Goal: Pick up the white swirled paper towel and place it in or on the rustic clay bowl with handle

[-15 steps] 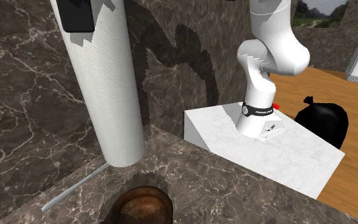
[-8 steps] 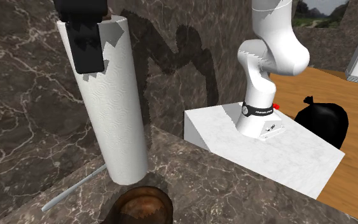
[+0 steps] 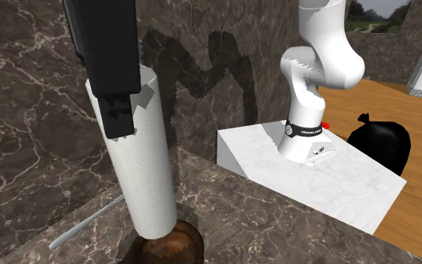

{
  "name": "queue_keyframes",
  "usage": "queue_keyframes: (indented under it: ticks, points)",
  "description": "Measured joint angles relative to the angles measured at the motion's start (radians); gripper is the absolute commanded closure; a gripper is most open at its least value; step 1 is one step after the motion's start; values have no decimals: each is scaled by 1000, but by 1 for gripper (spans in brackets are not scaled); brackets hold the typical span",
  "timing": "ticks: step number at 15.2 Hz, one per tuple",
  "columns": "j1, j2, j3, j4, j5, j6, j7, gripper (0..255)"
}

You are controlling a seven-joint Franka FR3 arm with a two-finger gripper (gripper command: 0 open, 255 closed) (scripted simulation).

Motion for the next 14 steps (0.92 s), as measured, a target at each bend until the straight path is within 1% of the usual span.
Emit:
queue_keyframes:
  ticks: [12,14]
  points:
    - [-19,-29,-2,-204,6,175,13,255]
    - [-21,-28,-3,-215,5,188,13,255]
